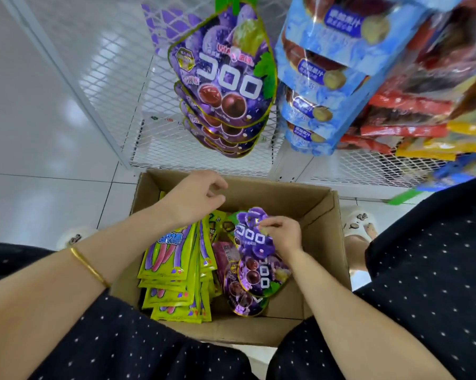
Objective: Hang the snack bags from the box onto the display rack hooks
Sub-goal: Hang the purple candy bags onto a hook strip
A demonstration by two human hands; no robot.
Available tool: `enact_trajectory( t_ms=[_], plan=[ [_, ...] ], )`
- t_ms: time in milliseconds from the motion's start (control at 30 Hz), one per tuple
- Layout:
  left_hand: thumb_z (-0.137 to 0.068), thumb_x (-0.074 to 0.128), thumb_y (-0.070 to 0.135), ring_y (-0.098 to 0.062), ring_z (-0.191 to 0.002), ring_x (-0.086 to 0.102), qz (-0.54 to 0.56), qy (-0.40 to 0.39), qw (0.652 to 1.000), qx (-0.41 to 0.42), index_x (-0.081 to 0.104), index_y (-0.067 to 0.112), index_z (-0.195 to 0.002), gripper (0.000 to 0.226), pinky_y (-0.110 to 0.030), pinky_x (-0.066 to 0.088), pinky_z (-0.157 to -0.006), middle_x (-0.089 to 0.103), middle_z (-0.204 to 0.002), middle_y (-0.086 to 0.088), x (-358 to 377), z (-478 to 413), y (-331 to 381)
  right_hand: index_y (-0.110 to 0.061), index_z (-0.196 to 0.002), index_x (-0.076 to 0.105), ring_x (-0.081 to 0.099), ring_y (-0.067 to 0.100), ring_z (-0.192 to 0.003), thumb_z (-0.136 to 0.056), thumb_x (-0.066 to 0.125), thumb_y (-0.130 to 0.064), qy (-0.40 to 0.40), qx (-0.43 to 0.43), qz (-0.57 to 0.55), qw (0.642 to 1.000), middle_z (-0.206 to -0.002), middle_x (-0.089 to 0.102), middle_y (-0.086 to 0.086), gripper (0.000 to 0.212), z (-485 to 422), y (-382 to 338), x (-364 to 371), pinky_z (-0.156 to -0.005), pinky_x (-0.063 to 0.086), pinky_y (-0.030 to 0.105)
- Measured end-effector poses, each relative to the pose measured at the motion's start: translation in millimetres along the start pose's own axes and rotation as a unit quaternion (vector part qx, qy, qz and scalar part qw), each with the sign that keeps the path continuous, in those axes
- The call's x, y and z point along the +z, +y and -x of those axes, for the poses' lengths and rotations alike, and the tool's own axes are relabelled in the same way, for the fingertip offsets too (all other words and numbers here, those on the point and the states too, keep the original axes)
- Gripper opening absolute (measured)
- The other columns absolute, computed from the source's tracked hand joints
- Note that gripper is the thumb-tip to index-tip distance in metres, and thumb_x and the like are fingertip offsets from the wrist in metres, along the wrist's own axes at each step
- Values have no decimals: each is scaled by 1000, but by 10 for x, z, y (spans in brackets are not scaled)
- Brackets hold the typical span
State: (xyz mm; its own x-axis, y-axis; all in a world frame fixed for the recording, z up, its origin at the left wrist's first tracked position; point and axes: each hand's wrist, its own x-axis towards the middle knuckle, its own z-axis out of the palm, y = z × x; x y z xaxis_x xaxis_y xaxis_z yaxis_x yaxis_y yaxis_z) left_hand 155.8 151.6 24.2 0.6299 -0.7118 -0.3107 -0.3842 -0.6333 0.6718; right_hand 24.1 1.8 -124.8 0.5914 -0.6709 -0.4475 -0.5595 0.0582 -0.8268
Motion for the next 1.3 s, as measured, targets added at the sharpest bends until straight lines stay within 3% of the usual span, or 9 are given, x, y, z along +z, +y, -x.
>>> enact_trajectory(
  t_ms=[167,300,467,600,667,867,1000,1133,1300],
  plan=[
    [-87,64,29,-19,-114,52,-20,-21,1000,-7,47,14,-133,51,-29,42,-95,49,-130,-4,15,52,37,-12,-68,68,61,4,-70,-74,60,16,-95,-107,3,990,-74,67,-1,30,320,-753,-307,-71,46,13],
    [-89,61,25,-25,-83,53,23,58,996,55,60,12,-87,13,-33,38,-72,55,-80,-4,-110,101,265,-15,-77,68,59,-8,-64,-84,52,12,-105,-181,-45,977,-67,67,-15,32,659,-1257,-417,-64,40,5],
    [-90,59,13,-20,-67,46,61,141,980,128,60,5,-76,17,-26,35,-64,53,-69,-11,-543,239,584,-30,-90,67,58,1,-83,-82,65,-3,-37,-349,-17,936,-91,64,-2,28,997,-1784,-470,-76,41,11],
    [-91,57,16,2,-79,52,121,270,943,152,62,10,-106,17,0,36,-68,60,-92,7,-985,293,916,-24,-101,69,53,-7,-78,-85,59,2,40,-433,-2,900,-91,59,-15,32,1122,-2188,-501,-74,37,5],
    [-93,56,18,-1,-91,53,139,345,912,173,54,9,-122,30,1,36,-72,56,-108,6,-1195,219,1100,-20,-108,68,51,-6,-80,-86,56,3,78,-466,24,881,-90,58,-13,34,1147,-2353,-502,-74,38,7],
    [-93,53,12,-5,-88,51,203,401,868,210,50,0,-121,31,-4,40,-74,53,-105,-1,-1455,-60,1563,-21,-117,63,56,16,-85,-84,48,-1,183,-525,74,828,-97,57,0,42,1230,-2756,-421,-67,48,39],
    [-94,53,21,-5,-79,53,214,382,881,178,59,5,-108,22,-19,41,-66,58,-88,0,-1533,-135,1653,-22,-124,57,57,27,-84,-79,46,1,236,-531,118,805,-99,55,4,51,1232,-2938,-366,-59,48,40],
    [-96,49,26,-6,-48,36,179,353,904,163,47,17,-57,40,-30,24,-52,42,-54,1,-1569,-155,1682,-21,-134,48,56,32,-98,-82,50,4,216,-499,137,828,-113,53,8,57,1195,-3043,-362,-69,49,44],
    [-96,48,31,-14,-56,35,193,321,916,143,42,15,-57,43,-31,25,-57,41,-57,-2,-1602,-146,1696,-22,-139,41,52,29,-108,-85,47,2,214,-461,179,842,-125,48,6,59,1154,-3105,-377,-74,44,40]
  ],
)
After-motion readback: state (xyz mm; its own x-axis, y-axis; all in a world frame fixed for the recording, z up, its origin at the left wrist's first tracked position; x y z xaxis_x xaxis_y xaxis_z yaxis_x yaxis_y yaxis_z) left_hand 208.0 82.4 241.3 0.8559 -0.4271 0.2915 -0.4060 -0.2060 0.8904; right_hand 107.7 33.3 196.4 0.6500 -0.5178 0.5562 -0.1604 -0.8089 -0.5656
